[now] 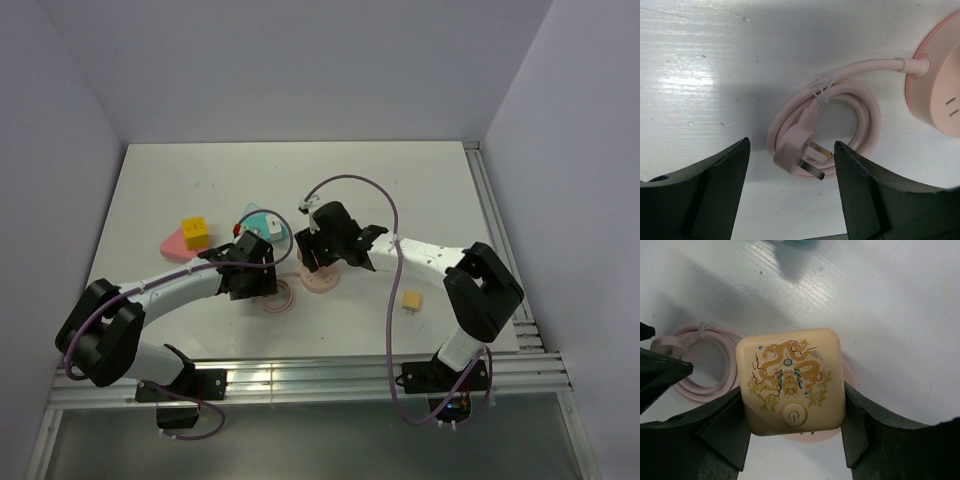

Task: Insert the plug
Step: Insert the plug into the socket.

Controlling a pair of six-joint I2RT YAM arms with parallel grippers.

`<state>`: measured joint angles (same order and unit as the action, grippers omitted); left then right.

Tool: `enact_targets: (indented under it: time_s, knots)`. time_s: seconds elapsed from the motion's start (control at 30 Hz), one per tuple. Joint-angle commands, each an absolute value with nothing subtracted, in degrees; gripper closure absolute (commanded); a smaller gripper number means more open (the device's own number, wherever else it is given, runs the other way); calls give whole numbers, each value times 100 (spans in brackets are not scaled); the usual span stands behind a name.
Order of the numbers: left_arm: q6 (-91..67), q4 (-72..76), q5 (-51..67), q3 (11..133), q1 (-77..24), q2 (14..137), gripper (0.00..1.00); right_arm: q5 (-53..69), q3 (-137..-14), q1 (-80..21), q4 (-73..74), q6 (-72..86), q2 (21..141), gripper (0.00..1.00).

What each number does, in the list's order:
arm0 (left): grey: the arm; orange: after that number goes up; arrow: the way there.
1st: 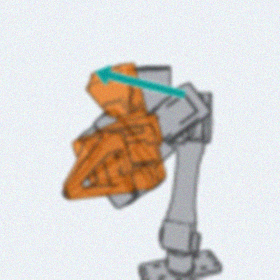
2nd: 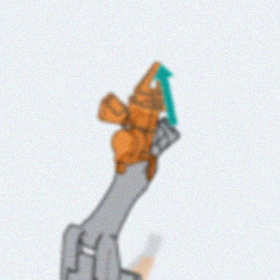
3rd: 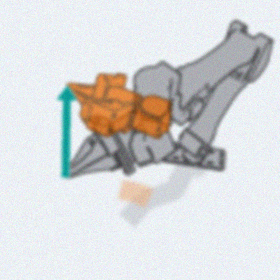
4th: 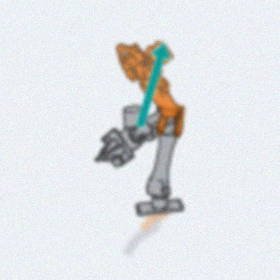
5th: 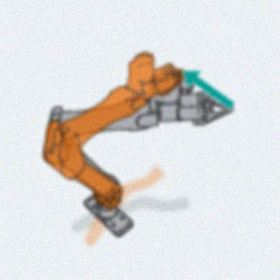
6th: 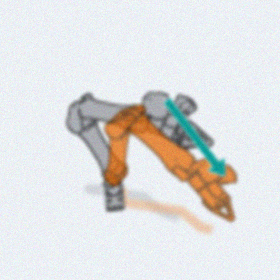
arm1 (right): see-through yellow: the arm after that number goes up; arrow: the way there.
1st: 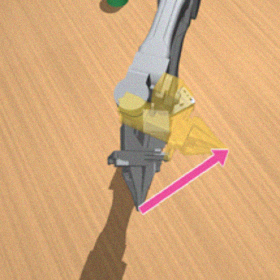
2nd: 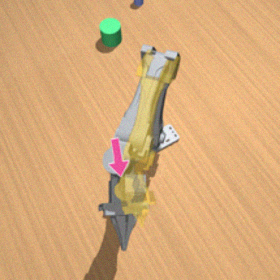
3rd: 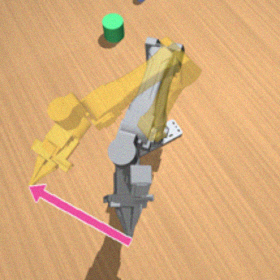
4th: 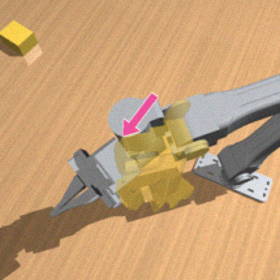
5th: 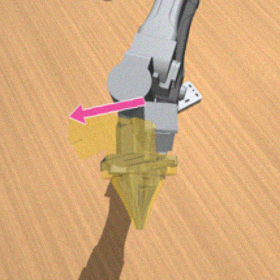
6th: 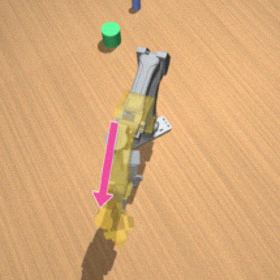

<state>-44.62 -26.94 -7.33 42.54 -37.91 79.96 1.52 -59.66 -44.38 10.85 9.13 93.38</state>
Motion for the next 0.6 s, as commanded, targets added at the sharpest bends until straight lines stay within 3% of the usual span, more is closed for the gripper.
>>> enact_targets:
  time_s: [0.0, 0.57]
  knots:
    - [-4395, -2558, -677, 4254, -3771, 7848, 27, 71, -6284, -4456, 984, 738, 9386, 99]
    - [-4368, -2558, -668, 4298, -3779, 7928, 27, -236, -6240, -4553, 1054, 624, 9659, 99]
